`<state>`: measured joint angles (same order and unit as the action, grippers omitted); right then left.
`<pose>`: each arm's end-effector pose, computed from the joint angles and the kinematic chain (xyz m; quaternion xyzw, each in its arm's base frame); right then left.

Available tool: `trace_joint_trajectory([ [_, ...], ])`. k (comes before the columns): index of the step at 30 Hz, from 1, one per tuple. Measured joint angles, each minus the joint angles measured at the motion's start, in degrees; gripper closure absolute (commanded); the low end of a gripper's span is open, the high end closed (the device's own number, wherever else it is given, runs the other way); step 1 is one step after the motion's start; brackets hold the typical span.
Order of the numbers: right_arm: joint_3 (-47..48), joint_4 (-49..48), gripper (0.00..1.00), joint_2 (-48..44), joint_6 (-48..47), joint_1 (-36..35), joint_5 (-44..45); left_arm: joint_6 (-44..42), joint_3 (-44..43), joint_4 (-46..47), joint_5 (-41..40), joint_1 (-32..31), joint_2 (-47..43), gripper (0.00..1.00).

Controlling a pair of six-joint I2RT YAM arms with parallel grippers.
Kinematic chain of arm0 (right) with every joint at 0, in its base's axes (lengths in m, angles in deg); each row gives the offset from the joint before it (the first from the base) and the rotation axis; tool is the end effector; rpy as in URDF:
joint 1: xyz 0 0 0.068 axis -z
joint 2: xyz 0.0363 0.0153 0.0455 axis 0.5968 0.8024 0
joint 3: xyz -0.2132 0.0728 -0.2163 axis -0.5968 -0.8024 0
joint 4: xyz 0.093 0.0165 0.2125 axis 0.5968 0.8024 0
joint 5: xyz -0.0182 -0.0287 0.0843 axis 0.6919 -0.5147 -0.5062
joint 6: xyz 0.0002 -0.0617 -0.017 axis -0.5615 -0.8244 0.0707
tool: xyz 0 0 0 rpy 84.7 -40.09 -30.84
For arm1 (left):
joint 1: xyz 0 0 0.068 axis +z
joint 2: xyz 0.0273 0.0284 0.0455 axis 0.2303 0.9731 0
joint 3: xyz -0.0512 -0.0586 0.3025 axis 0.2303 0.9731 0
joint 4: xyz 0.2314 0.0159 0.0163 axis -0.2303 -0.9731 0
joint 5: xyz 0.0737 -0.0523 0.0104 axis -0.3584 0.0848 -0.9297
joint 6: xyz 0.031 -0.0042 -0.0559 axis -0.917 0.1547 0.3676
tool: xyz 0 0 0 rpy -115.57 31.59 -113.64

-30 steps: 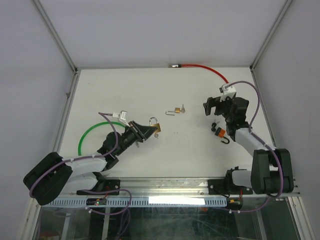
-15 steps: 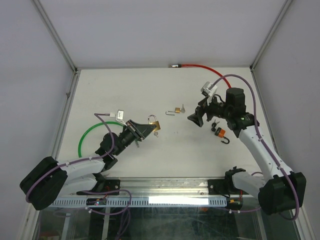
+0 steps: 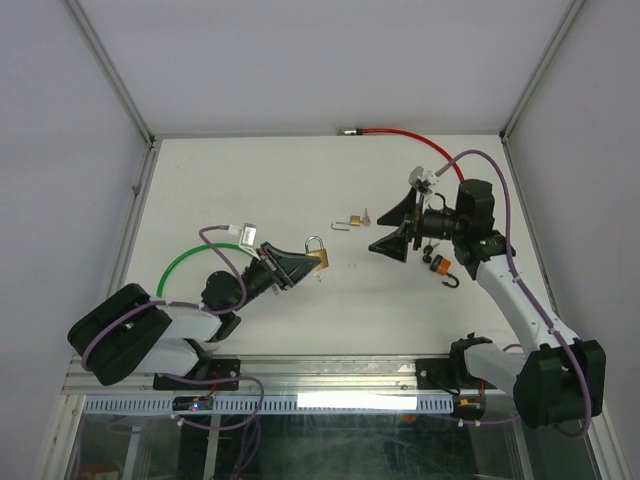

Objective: Lock with the key
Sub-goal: Place the key at the center of the board.

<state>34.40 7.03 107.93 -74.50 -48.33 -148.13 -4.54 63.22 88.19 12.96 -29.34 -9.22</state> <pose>0.1797 0.0822 0.3477 -0.3874 0.6570 0.4618 0.4528 0.1409 -0.1409 0.2634 0.0104 0.6265 -0.6091 0.4862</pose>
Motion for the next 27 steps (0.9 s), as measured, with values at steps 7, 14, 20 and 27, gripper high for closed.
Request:
trace_joint_trajectory([
  [7,-8.57,-12.44,0.01,-1.9,6.64,0.26,-5.2,-2.95,-2.49,3.43,7.39,0.0,9.99,1.0],
  [14,-10.1,-18.25,0.01,-1.68,8.24,-2.67,-6.36,-3.8,-4.81,3.96,10.08,0.02,11.23,1.0],
  [20,-12.52,-23.82,0.01,0.2,8.66,-4.61,-6.69,-4.15,-6.43,4.33,14.36,0.0,11.23,1.0],
  [27,-13.79,-29.66,0.32,1.31,11.06,-6.38,-6.49,-5.55,-6.8,4.5,19.47,0.0,11.23,1.0],
])
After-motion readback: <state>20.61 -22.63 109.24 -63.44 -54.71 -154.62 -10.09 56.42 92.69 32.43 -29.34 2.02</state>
